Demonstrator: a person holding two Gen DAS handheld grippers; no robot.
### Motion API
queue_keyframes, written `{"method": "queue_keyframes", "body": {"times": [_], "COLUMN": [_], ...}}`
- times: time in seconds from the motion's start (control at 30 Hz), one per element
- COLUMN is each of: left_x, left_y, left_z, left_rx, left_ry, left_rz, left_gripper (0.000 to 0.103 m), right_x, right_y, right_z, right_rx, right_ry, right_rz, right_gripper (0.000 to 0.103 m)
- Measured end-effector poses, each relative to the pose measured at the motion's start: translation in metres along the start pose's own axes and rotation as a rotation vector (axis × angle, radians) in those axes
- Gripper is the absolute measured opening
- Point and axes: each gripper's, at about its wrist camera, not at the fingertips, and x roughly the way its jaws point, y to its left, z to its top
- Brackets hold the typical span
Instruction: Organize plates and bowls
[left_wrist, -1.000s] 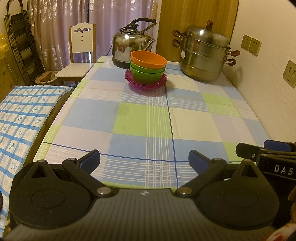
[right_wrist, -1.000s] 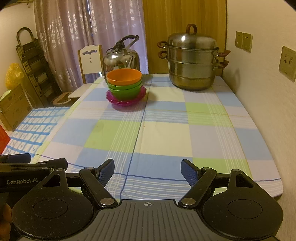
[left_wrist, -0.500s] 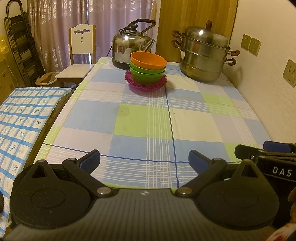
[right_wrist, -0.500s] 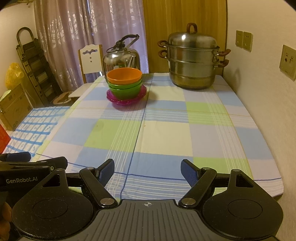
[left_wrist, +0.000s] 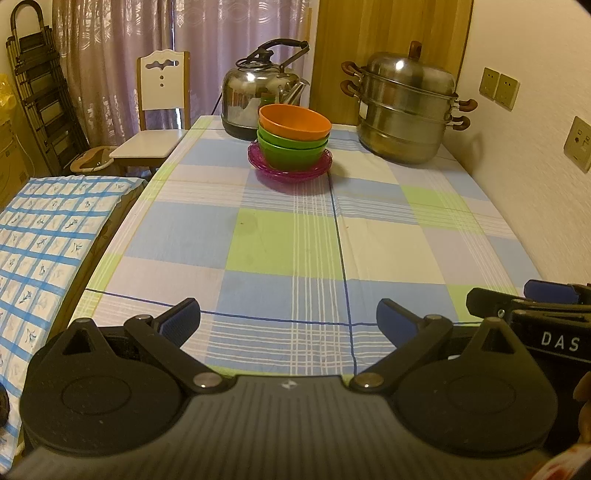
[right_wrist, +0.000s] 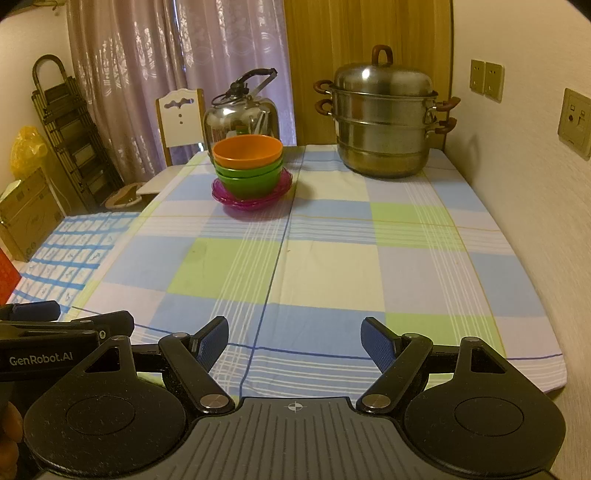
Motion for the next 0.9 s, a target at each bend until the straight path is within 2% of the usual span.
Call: {"method": "queue_keyframes", "body": {"times": [0.9], "left_x": [0.0003], "left_y": [-0.0007], "left_z": [-0.0001], "left_rx": [-0.001], "left_ry": [0.000], "left_rz": [0.001], "left_gripper": [0.101], "right_x": [0.0017], "right_y": [0.0009], "right_z": [-0.0014], "right_rx": [-0.005], "right_ry": [0.002], "right_rz": [0.001], "right_gripper": [0.078]}}
